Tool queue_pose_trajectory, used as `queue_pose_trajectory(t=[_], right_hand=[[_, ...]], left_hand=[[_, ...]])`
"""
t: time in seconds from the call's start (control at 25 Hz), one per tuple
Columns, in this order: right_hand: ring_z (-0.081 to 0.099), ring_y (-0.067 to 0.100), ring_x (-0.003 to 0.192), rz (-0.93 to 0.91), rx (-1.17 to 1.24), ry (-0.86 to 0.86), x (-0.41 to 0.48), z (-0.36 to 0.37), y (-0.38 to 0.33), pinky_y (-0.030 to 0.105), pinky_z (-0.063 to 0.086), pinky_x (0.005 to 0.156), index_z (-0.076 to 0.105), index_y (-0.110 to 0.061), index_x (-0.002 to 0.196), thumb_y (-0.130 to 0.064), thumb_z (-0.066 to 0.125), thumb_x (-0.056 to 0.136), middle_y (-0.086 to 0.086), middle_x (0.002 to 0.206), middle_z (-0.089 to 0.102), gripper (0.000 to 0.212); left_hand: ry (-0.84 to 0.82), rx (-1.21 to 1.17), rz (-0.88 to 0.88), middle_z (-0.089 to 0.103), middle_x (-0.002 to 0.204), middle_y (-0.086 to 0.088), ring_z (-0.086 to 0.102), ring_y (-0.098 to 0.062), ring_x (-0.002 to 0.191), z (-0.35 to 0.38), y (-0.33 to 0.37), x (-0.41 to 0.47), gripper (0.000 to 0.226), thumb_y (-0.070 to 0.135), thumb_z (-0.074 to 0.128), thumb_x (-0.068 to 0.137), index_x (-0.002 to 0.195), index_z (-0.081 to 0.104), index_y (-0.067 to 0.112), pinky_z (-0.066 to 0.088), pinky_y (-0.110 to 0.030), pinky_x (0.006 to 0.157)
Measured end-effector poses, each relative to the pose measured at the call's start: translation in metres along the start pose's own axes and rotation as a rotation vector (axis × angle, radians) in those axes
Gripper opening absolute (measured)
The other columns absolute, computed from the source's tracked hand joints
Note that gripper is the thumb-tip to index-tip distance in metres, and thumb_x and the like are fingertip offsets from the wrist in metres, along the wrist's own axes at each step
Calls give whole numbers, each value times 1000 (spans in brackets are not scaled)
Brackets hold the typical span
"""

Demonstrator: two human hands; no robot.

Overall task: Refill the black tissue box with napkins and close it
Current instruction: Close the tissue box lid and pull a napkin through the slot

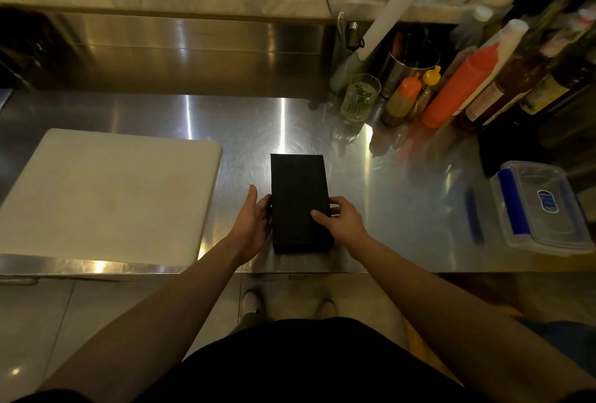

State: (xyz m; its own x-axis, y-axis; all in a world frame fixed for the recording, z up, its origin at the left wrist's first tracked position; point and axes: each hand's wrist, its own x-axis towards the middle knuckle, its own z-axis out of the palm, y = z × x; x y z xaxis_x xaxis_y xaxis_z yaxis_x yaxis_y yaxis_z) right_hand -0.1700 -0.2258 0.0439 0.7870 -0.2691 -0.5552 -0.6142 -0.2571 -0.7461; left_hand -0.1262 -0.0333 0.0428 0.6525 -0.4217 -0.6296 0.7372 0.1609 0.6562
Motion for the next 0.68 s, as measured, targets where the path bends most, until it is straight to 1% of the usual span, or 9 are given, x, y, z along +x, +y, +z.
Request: queue_pose_trajectory(t=[0.12, 0.2, 0.28, 0.4, 0.52, 0.6, 0.68], right_hand=[[57, 25, 112, -16, -15, 9, -1, 0, -2, 33, 50, 88, 44, -12, 135, -33, 69, 88, 12, 131, 55, 58], [57, 26, 113, -2, -32, 14, 0, 1, 0, 35, 51, 90, 43, -12, 136, -34, 68, 88, 12, 132, 56, 59], [57, 29, 115, 35, -34, -7, 2, 3, -1, 37, 51, 92, 43, -12, 138, -35, 67, 89, 13, 132, 55, 60], [57, 30, 117, 60, -33, -38, 3, 4, -5, 40, 50, 96, 46, -11, 136, -31, 65, 91, 13, 133, 56, 54], [59, 28, 113, -59, 15, 55, -4, -1, -14, 38, 51, 94, 52, -12, 133, -22, 66, 91, 9, 126, 59, 46], [59, 21, 109, -173, 37, 110, -6, -7, -22, 36, 51, 93, 53, -17, 133, -14, 67, 89, 1, 118, 60, 46], [59, 15, 109, -269, 76, 132, -4, -17, -31, 33, 51, 94, 55, -21, 131, -4, 64, 88, -6, 118, 61, 46]], left_hand=[[-9, 17, 14, 35, 155, -3, 32, -20, 143, 1, 1, 0, 66, 57, 14, 100, 152, 27, 18, 33, -27, 102], [-6, 28, 23, 33, 156, -3, 30, -19, 144, 0, 0, 0, 63, 54, 17, 101, 152, 26, 18, 32, -26, 103], [21, 59, 27, 33, 155, -4, 31, -21, 143, 1, -1, 1, 59, 50, 21, 103, 151, 28, 16, 32, -28, 106], [74, 101, 26, 39, 149, -8, 42, -23, 132, 9, 1, 2, 55, 47, 29, 102, 147, 34, 16, 36, -35, 107], [126, 154, 71, 36, 153, -8, 36, -26, 139, 13, 10, 3, 55, 47, 30, 102, 147, 34, 15, 30, -37, 111], [145, 165, 101, 38, 152, -10, 36, -27, 140, 11, 21, 3, 57, 47, 27, 102, 146, 35, 12, 27, -38, 113], [129, 56, 130, 43, 149, -12, 42, -26, 136, 14, 36, 2, 58, 49, 26, 102, 142, 39, 9, 28, -39, 116]])
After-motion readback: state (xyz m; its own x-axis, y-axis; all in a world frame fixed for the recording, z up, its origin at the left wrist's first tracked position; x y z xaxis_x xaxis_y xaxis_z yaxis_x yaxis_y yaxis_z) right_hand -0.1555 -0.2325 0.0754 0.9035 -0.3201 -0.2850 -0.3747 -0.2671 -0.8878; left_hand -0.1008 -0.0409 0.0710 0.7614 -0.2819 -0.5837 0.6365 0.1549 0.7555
